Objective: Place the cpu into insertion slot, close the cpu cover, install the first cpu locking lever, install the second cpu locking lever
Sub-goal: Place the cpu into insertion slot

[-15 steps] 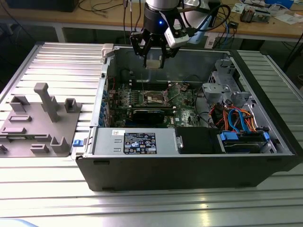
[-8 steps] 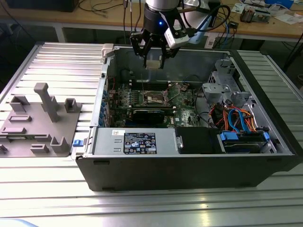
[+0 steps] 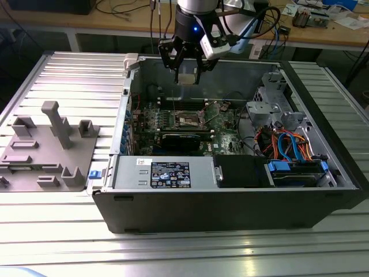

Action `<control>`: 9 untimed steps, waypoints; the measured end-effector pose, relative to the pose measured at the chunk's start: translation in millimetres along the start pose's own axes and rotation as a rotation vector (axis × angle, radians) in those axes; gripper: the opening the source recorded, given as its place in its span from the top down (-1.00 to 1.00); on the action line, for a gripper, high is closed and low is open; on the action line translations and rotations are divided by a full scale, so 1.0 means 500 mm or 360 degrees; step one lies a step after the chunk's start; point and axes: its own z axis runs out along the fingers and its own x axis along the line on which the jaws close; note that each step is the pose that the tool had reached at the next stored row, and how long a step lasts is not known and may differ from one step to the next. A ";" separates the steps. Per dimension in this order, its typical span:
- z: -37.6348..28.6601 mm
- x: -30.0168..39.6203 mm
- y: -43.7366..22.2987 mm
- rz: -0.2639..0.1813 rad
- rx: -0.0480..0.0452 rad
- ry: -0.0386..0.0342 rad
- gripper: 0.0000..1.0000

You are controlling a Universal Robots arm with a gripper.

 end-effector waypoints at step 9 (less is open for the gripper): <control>0.003 0.000 0.000 0.0000 0.0000 0.0000 -0.09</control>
